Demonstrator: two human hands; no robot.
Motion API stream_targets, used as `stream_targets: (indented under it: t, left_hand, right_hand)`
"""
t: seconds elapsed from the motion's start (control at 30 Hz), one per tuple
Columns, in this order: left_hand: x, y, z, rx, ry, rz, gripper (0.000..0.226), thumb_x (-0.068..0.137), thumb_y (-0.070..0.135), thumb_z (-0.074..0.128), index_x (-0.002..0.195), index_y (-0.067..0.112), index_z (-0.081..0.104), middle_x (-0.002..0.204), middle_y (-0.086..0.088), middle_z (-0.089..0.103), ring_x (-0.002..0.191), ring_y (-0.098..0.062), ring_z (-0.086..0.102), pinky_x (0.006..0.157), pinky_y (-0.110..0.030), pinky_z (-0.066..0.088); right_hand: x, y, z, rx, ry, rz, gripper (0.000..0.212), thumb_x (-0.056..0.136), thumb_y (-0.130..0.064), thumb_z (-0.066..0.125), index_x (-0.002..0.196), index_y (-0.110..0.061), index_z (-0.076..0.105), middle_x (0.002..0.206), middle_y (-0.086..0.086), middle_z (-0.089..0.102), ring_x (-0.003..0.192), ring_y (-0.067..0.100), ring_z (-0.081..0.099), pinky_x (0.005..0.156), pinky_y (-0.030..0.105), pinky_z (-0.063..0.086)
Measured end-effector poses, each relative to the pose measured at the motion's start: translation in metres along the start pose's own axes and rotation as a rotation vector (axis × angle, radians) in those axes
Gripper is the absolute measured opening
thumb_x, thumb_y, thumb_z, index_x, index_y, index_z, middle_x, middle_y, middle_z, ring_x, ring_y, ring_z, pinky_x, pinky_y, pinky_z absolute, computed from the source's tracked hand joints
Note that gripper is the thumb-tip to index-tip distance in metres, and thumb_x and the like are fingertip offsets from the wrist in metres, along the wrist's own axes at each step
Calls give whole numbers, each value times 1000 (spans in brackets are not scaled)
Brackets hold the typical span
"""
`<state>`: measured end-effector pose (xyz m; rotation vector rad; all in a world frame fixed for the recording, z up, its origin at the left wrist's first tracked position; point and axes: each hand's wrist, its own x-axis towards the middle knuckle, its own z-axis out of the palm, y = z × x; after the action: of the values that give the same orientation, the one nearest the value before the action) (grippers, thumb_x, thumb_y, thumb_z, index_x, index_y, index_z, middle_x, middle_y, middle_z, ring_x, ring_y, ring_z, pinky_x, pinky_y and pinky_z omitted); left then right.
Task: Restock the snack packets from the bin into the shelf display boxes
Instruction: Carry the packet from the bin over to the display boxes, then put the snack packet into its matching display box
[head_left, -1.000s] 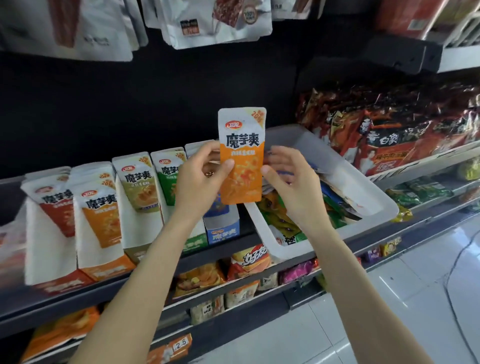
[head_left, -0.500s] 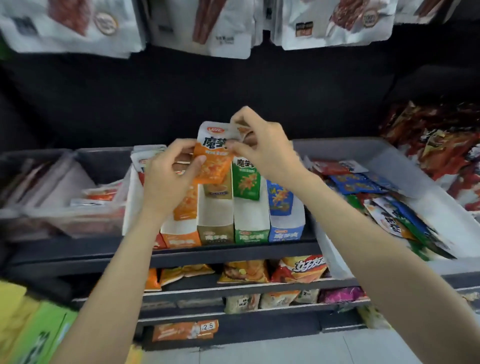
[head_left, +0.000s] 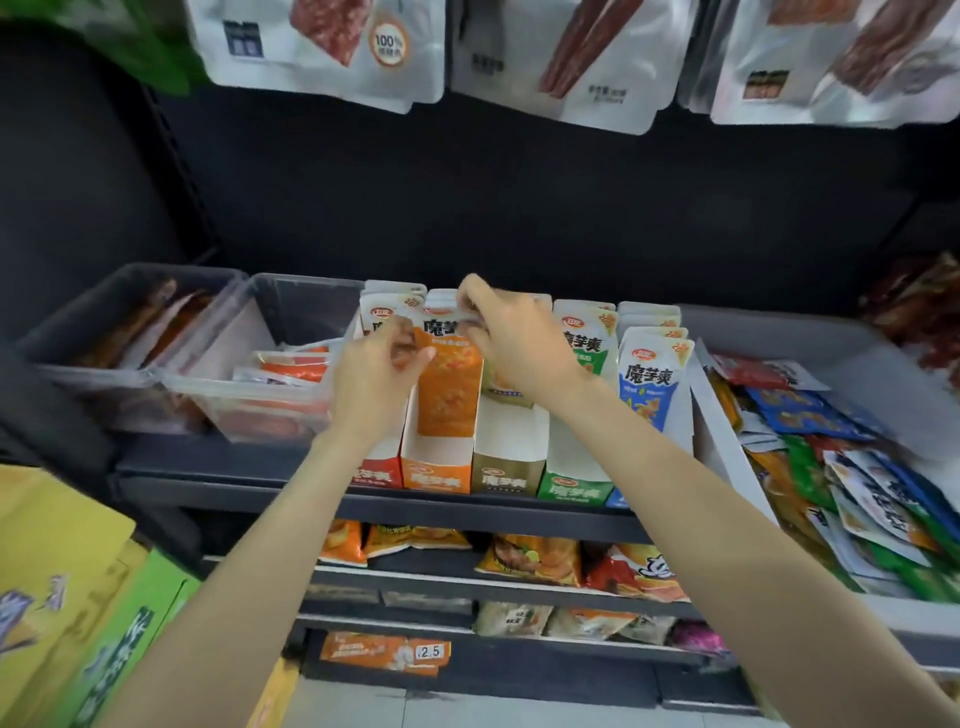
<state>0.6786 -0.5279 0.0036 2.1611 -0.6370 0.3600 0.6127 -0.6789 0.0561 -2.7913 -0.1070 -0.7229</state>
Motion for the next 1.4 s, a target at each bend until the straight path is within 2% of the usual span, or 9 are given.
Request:
stream_targets:
  t: [0.13, 0.37, 0.5, 0.67, 0.8, 0.93, 1.17, 1.3, 1.4]
  left_hand:
    - [2, -10, 4, 155, 49, 41, 34, 85, 31, 70, 114, 18, 61, 112, -5, 66, 101, -21, 62, 83, -34, 53]
    - [4, 0, 5, 28, 79, 93, 38, 89, 27, 64, 125, 22, 53, 125, -1, 58, 104, -16, 59, 85, -35, 54]
    - [-5, 35, 3, -189, 213, 438, 20, 92, 18, 57, 110, 12, 62, 104, -2, 67, 91, -2, 55, 77, -12, 46]
    - [-20, 99, 30, -390, 148, 908, 18, 94, 16, 48, 95, 10, 65, 77, -4, 68, 72, -15, 59, 65, -29, 47]
    - [-32, 153, 67, -336, -94, 936, 20, 90, 19, 52, 93, 11, 69, 77, 4, 66, 76, -17, 57, 71, -29, 42]
    - [-36, 186, 116, -223, -419, 857, 21, 90, 31, 55, 106, 22, 65, 88, 13, 66, 84, -7, 54, 73, -20, 35]
    - [-21, 237, 190, -42, -545, 801, 23, 87, 34, 62, 109, 27, 63, 97, 13, 67, 95, -11, 56, 73, -27, 43]
    - [-14, 256, 221, 197, -623, 812, 35, 86, 43, 61, 118, 27, 58, 113, 6, 64, 107, -17, 54, 84, -31, 42]
    - [-17, 269, 234, 214, -872, 805, 54, 81, 62, 60, 125, 31, 54, 127, 4, 57, 115, -18, 49, 91, -32, 40]
  right_hand:
    - [2, 5, 22, -308, -101, 32, 19, 96, -24, 49, 108, -10, 51, 104, 6, 61, 91, 28, 61, 62, 31, 36]
    - [-5, 8, 18, -100, 49, 200, 26, 94, -29, 55, 113, -12, 49, 111, 6, 49, 80, 21, 59, 58, 26, 37]
    - [-40, 25, -30, -25, 107, 220, 23, 92, -26, 56, 113, -17, 52, 107, -2, 53, 76, 13, 56, 57, 24, 36]
    - [-124, 62, -95, 3, 159, 340, 15, 88, -17, 60, 102, -19, 59, 82, -10, 63, 75, 10, 60, 67, 35, 53]
    - [-190, 111, -133, -47, 87, 549, 12, 86, -9, 63, 95, -16, 67, 81, -4, 68, 78, 14, 65, 75, 32, 52]
    - [-238, 159, -155, -197, -89, 696, 16, 87, -16, 64, 103, -16, 69, 94, 2, 68, 84, 21, 62, 67, 27, 39]
    - [-265, 195, -167, -184, -384, 756, 59, 85, -50, 61, 136, -23, 48, 138, 3, 47, 121, 21, 48, 97, 30, 37]
    - [-265, 202, -165, -238, -416, 684, 60, 84, -57, 57, 134, -24, 51, 138, 3, 49, 123, 21, 47, 100, 33, 38]
    - [-267, 204, -165, -258, -396, 624, 60, 84, -59, 55, 132, -23, 52, 133, 4, 53, 119, 22, 50, 95, 33, 41]
